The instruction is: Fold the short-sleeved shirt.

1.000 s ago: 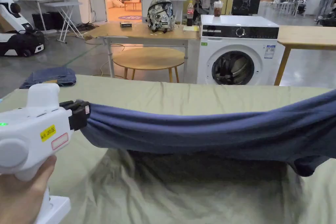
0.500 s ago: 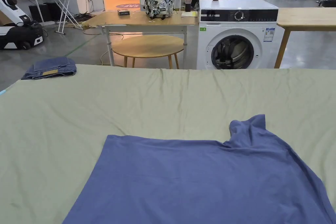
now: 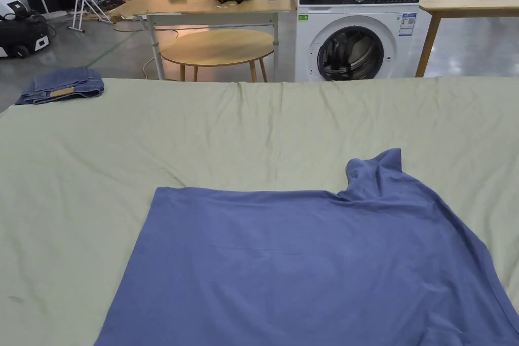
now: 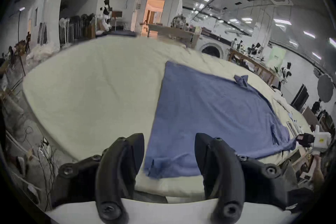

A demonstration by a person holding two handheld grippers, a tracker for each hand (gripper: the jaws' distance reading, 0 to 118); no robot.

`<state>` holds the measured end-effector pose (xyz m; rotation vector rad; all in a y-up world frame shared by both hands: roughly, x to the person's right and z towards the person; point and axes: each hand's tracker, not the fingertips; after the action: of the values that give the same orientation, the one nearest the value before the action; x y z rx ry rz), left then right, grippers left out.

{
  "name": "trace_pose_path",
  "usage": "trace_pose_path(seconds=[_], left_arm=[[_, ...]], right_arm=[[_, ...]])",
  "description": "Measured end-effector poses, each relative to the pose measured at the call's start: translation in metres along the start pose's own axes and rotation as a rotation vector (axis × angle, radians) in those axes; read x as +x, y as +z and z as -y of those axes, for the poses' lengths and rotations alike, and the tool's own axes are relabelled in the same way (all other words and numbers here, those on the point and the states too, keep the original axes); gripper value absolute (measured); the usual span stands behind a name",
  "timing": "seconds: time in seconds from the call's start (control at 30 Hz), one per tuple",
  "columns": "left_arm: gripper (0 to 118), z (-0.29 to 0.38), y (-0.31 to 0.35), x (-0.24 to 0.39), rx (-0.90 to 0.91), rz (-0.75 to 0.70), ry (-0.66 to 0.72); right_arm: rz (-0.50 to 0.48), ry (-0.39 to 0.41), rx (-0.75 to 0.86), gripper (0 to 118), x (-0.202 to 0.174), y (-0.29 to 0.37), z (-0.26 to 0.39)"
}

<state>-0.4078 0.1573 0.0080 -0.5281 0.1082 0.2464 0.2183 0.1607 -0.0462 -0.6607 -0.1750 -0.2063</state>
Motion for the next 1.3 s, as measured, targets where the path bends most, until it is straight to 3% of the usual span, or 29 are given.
trace_pose_path(seconds=[0.17, 0.27, 0.37, 0.43, 0.47, 0.53, 0.57, 0.63, 0.67, 0.77, 1.0, 1.07, 1.17, 1.3], left_arm=[[60, -0.038, 0.043, 0.052, 0.245, -0.069, -0.253], [60, -0.052, 0.046, 0.088, 0.231, -0.147, -0.43], [60, -0.06, 0.052, 0.107, 0.291, -0.103, -0.31], [57, -0.064, 0.056, 0.113, 0.33, -0.022, -0.217], [42, -0.066, 0.055, 0.11, 0.346, 0.009, -0.192], [0, -0.069, 0.055, 0.113, 0.331, 0.042, -0.171], [0, -0.07, 0.055, 0.114, 0.326, 0.043, -0.166], [0, -0.07, 0.054, 0.113, 0.324, 0.034, -0.162], [0, -0.07, 0.053, 0.111, 0.3, 0.096, -0.14], [0, -0.068, 0.054, 0.103, 0.313, 0.072, -0.129], [0, -0.058, 0.049, 0.064, 0.222, 0.059, -0.142], [22, -0.046, 0.04, 0.049, 0.141, 0.018, -0.142], [42, -0.018, 0.023, 0.026, 0.051, 0.008, -0.119], [55, 0.017, -0.01, 0.0, -0.071, -0.008, -0.054]], right_arm=[[-0.079, 0.066, 0.164, 64, -0.027, 0.041, -0.026], [-0.19, 0.11, 0.216, 64, -0.055, 0.054, -0.04], [-0.248, 0.166, 0.259, 63, -0.082, 0.06, -0.046], [-0.281, 0.205, 0.288, 54, -0.096, 0.061, -0.046], [-0.295, 0.232, 0.298, 39, -0.103, 0.062, -0.046], [-0.321, 0.277, 0.309, 0, -0.115, 0.061, -0.045], [-0.332, 0.282, 0.307, 0, -0.118, 0.058, -0.044], [-0.357, 0.297, 0.295, 0, -0.125, 0.056, -0.042], [-0.383, 0.315, 0.271, 0, -0.128, 0.054, -0.042], [-0.356, 0.326, 0.28, 0, -0.136, 0.052, -0.04], [-0.362, 0.296, 0.258, 0, -0.13, 0.047, -0.04], [-0.359, 0.285, 0.235, 0, -0.126, 0.045, -0.037], [-0.356, 0.26, 0.193, 0, -0.118, 0.038, -0.029], [-0.34, 0.242, 0.14, 0, -0.112, 0.033, -0.024]])
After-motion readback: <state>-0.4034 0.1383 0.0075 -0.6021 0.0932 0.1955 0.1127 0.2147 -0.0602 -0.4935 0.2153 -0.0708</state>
